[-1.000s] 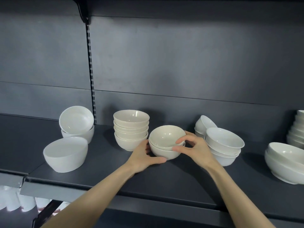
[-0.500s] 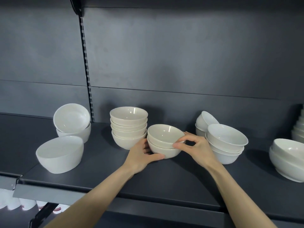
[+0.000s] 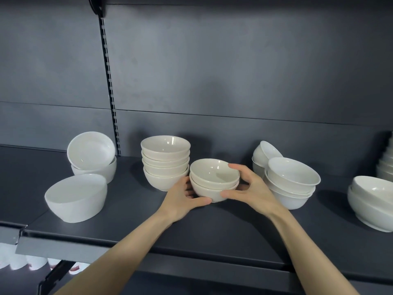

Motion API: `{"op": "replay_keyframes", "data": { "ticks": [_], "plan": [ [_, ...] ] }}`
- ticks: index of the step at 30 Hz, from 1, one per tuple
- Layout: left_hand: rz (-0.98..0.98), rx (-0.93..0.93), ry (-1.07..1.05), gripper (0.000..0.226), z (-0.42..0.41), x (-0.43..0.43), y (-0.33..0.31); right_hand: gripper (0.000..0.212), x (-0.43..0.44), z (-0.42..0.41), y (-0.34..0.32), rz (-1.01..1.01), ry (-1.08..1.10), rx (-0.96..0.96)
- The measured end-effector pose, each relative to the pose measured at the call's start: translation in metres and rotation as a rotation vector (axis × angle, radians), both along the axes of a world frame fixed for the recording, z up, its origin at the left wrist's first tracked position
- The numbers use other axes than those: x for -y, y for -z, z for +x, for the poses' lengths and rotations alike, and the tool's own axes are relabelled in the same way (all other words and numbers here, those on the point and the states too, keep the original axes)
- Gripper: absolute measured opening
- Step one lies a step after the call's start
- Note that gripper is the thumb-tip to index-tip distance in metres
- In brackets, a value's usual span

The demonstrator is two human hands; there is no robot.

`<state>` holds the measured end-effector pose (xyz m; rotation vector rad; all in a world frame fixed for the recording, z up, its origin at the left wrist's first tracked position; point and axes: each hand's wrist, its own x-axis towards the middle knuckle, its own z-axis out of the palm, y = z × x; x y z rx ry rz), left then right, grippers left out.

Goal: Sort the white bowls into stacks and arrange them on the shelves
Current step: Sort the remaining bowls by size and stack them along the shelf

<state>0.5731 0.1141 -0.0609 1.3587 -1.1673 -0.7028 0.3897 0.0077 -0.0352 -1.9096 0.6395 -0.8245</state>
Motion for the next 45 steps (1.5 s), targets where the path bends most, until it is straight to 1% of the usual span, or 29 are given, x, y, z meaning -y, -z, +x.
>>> {"op": "replay_keyframes", "data": {
  "ticks": [3, 7, 11, 15, 18, 22, 25, 29, 34, 38, 45],
  "plan": [
    [0.005, 0.026, -0.006, 0.061, -0.001, -0.002, -0.003, 0.057, -0.001, 0.000, 0.001, -0.028, 0.051, -0.014],
    [-0.049, 0.042, -0.041, 0.060, -0.009, -0.009, -0.015, 0.051, -0.011, -0.005, -0.010, -0.012, 0.091, 0.088],
    [-0.178, 0.063, -0.105, 0.057, -0.016, -0.020, -0.054, 0.052, -0.029, -0.014, -0.055, -0.081, 0.104, 0.231],
    [-0.285, 0.123, -0.206, 0.058, -0.002, -0.033, -0.096, 0.054, -0.037, 0.006, -0.099, -0.100, 0.036, 0.333],
    [-0.315, 0.163, -0.313, 0.071, 0.027, -0.038, -0.115, 0.056, -0.034, 0.042, -0.115, -0.114, 0.018, 0.311],
    [-0.238, 0.205, -0.364, 0.076, 0.067, -0.037, -0.117, 0.061, -0.022, 0.087, -0.115, -0.099, -0.005, 0.220],
    [-0.163, 0.202, -0.372, 0.072, 0.089, -0.035, -0.108, 0.063, -0.015, 0.111, -0.103, -0.063, -0.006, 0.167],
    [-0.137, 0.173, -0.347, 0.065, 0.106, -0.030, -0.093, 0.061, -0.012, 0.128, -0.091, -0.018, 0.002, 0.156],
    [-0.162, 0.092, -0.285, 0.058, 0.111, -0.027, -0.074, 0.061, -0.009, 0.134, -0.078, -0.012, 0.020, 0.122],
    [-0.170, 0.027, -0.225, 0.057, 0.111, -0.026, -0.066, 0.062, -0.010, 0.133, -0.073, -0.026, 0.022, 0.139],
    [-0.206, 0.020, -0.227, 0.054, 0.111, -0.025, -0.061, 0.060, -0.010, 0.135, -0.069, -0.029, 0.007, 0.159]
  ]
}}
